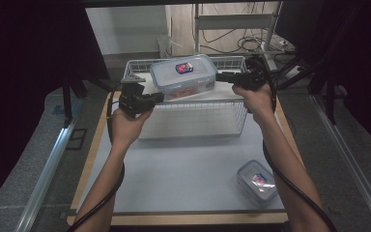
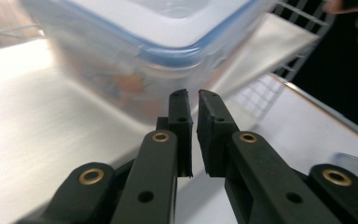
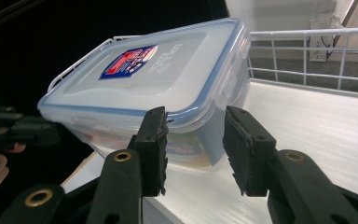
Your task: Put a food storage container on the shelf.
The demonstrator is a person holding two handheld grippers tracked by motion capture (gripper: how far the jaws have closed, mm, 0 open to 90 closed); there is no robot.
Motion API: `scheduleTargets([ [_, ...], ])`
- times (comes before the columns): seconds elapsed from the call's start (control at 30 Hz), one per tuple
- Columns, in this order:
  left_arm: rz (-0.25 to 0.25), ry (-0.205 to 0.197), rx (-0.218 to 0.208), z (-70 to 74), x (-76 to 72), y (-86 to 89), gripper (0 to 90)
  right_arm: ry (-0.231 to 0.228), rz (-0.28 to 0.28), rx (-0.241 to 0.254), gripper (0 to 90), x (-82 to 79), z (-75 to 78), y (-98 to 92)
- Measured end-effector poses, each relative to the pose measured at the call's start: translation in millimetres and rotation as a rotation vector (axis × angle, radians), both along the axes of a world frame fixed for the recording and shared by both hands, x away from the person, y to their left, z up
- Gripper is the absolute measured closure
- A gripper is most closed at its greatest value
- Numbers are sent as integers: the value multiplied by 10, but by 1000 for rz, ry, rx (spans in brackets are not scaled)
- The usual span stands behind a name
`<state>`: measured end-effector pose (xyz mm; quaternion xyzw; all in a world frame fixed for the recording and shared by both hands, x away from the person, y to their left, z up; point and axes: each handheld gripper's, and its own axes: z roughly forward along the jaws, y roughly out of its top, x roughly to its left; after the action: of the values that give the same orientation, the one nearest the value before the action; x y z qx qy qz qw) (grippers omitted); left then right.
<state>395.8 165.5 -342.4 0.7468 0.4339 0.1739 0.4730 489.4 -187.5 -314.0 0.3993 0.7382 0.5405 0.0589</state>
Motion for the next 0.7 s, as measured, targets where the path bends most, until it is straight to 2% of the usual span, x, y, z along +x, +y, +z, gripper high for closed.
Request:
scheduleTargets([
  [0.17, 44, 7, -2, -3, 100, 107, 863, -10, -21, -15, 659, -1, -7, 5],
  [0.27, 58, 14, -7, 9, 144, 123, 882, -32, -63, -41, 733, -3, -6, -13],
  [0.33, 72, 14, 0, 20, 187, 108, 887, -29, -92, -65, 769, 15, -17, -15],
  [0.4, 83, 12, 10, 32, 224, 93, 897, -25, -105, -83, 784, 37, -29, 6],
  [0.57, 104, 26, 26, 34, 341, 57, 898, -59, -165, -167, 800, 95, -52, 118],
  [0.7, 122, 41, 31, 21, 430, 52, 898, -57, -184, -190, 803, 148, -78, 152],
])
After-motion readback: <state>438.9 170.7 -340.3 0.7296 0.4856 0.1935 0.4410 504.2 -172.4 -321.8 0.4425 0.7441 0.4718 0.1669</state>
